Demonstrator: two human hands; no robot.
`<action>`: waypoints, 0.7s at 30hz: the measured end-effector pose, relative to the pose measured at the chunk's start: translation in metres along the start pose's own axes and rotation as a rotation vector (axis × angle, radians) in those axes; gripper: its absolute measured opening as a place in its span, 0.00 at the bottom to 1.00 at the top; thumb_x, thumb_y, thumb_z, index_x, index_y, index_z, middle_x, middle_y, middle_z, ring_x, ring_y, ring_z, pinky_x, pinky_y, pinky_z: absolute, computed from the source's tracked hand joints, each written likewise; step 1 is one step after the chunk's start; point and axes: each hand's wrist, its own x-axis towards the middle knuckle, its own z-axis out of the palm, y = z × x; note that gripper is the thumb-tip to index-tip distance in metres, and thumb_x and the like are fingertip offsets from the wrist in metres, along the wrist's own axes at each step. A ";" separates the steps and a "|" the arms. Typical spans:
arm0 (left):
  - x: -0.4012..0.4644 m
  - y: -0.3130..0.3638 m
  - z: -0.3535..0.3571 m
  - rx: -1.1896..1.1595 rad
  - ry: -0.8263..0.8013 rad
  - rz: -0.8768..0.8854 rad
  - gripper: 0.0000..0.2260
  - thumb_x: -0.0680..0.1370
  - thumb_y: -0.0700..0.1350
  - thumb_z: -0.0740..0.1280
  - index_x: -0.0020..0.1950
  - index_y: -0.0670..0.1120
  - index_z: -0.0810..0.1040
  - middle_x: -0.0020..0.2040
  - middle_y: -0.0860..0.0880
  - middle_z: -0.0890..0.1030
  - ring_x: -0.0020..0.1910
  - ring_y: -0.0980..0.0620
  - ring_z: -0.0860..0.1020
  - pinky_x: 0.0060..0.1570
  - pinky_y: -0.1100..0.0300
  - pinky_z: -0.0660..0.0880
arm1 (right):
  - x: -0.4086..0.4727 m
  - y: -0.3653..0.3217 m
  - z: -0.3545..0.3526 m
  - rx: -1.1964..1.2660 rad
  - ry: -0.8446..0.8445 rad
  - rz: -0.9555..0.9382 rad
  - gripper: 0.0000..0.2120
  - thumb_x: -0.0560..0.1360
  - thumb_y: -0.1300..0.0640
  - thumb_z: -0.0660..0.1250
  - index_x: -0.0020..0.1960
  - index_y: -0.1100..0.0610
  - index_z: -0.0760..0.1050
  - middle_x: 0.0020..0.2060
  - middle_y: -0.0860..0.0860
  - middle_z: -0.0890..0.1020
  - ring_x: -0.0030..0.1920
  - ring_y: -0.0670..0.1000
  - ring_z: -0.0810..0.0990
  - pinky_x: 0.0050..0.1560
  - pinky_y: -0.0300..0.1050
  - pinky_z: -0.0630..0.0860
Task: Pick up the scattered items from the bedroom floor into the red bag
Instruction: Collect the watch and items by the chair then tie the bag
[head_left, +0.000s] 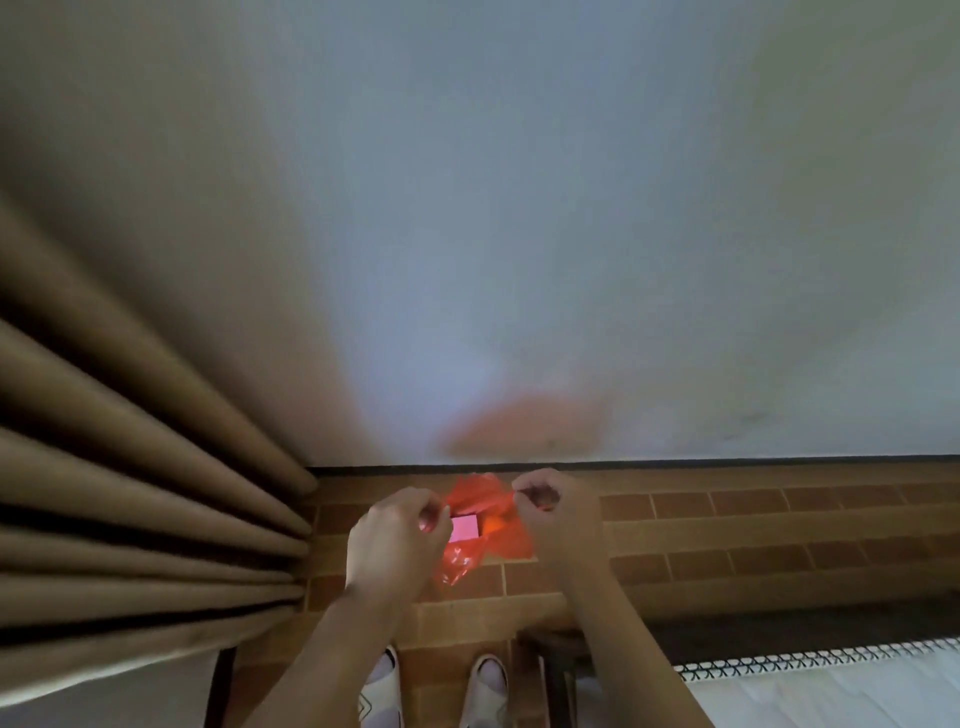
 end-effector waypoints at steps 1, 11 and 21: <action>0.009 -0.008 0.006 0.001 -0.016 -0.014 0.03 0.76 0.49 0.72 0.43 0.54 0.83 0.38 0.60 0.81 0.37 0.59 0.77 0.35 0.64 0.71 | 0.010 0.007 0.012 0.002 -0.007 0.018 0.08 0.75 0.63 0.74 0.44 0.49 0.83 0.38 0.40 0.84 0.43 0.38 0.81 0.42 0.28 0.75; 0.097 -0.111 0.072 0.081 -0.058 -0.211 0.09 0.78 0.56 0.68 0.54 0.55 0.84 0.49 0.56 0.85 0.47 0.52 0.82 0.46 0.56 0.78 | 0.096 0.088 0.129 0.006 -0.169 0.092 0.10 0.77 0.61 0.72 0.47 0.45 0.81 0.42 0.41 0.85 0.43 0.40 0.83 0.46 0.39 0.81; 0.160 -0.186 0.135 0.097 -0.019 -0.366 0.09 0.77 0.56 0.70 0.54 0.57 0.86 0.52 0.54 0.86 0.52 0.48 0.83 0.48 0.56 0.78 | 0.158 0.145 0.220 -0.001 -0.256 0.048 0.08 0.76 0.63 0.72 0.49 0.49 0.84 0.43 0.42 0.86 0.43 0.42 0.84 0.46 0.35 0.80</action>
